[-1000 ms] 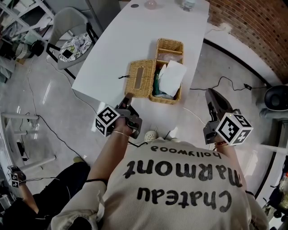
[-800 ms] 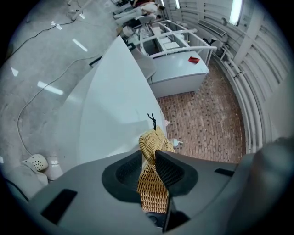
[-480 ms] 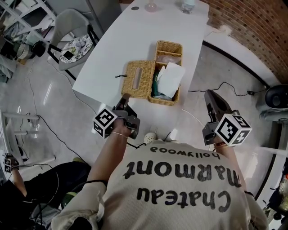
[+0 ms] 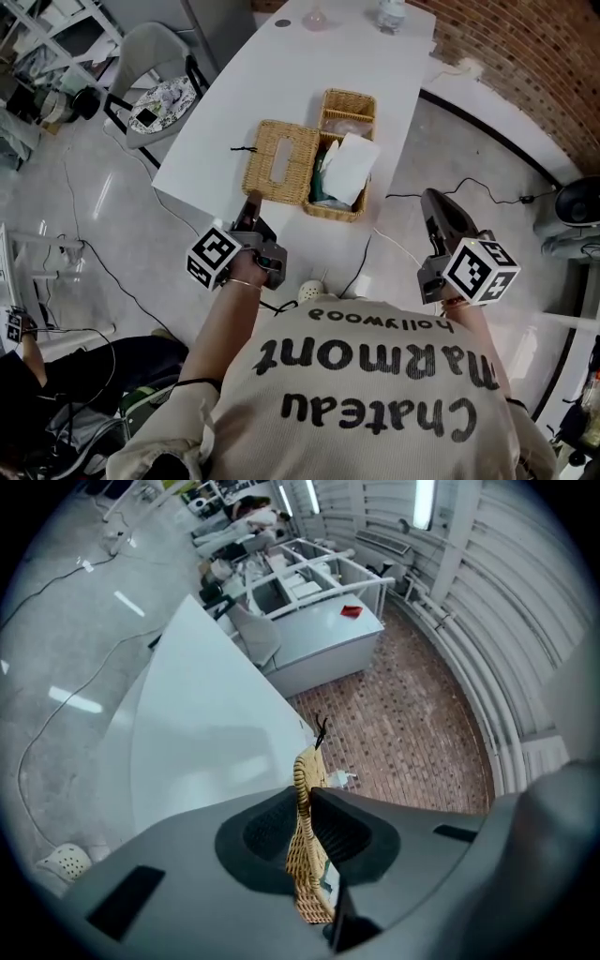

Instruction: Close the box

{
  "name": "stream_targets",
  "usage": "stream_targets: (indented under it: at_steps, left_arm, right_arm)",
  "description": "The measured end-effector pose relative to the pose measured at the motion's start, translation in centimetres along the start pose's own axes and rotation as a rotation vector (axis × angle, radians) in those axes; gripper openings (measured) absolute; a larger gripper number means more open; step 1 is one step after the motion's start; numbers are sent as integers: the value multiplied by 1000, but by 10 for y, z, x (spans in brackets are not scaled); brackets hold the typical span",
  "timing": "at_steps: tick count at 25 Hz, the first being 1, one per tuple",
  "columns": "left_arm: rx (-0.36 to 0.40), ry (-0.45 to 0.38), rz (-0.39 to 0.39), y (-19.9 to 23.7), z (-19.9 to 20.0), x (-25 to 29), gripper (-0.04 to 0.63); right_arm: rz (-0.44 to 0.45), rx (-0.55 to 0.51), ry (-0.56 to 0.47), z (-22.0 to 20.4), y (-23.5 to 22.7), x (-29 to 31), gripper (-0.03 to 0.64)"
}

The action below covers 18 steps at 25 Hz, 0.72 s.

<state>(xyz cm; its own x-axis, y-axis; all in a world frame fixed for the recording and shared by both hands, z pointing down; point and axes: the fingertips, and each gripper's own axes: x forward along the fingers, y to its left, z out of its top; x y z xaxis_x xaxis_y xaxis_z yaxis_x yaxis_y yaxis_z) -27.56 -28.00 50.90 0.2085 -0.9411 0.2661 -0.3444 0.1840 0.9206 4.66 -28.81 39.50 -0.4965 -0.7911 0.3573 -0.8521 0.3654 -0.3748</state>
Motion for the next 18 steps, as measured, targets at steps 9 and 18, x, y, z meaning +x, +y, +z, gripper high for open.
stream_targets:
  at_steps: [9,18]
  left_arm:
    - [152,-20,-32,-32,0,-3,43]
    - [290,-20,-57,-56,-7,-8,43]
  right_arm:
    - [16,10,-11,3,-8,-6,3]
    - [31,23,-20,2,-14,-13,3]
